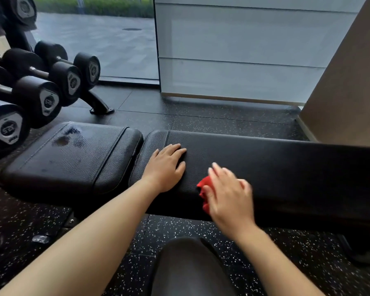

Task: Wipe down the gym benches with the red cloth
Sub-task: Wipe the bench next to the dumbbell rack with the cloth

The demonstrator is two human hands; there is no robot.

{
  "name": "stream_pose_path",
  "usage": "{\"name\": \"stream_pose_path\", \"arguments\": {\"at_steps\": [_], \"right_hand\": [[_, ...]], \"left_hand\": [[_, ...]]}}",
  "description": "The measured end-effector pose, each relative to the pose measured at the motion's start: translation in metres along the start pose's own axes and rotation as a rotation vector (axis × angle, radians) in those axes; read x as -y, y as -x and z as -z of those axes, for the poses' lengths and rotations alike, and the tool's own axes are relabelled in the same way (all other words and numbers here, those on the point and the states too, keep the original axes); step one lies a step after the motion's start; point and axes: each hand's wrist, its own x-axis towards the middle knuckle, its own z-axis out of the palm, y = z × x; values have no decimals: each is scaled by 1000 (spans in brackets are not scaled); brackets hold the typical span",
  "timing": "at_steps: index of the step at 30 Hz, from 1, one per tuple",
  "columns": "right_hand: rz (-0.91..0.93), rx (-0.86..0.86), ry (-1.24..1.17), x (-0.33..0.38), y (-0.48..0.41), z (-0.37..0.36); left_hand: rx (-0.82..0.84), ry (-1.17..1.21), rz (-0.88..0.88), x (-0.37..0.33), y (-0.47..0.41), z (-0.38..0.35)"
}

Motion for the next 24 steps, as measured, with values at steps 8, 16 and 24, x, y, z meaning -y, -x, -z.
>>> {"name": "stream_pose_path", "arguments": {"at_steps": [8, 16, 24], "right_hand": [[-28, 134, -40, -35, -51, 6], [289, 240, -97, 45, -102, -28], [192, 44, -329, 109, -148, -58]], "left_hand": [[24, 42, -40, 24, -4, 16], [11, -125, 153, 78, 25, 60], [-13, -123, 413, 140, 76, 96]]}}
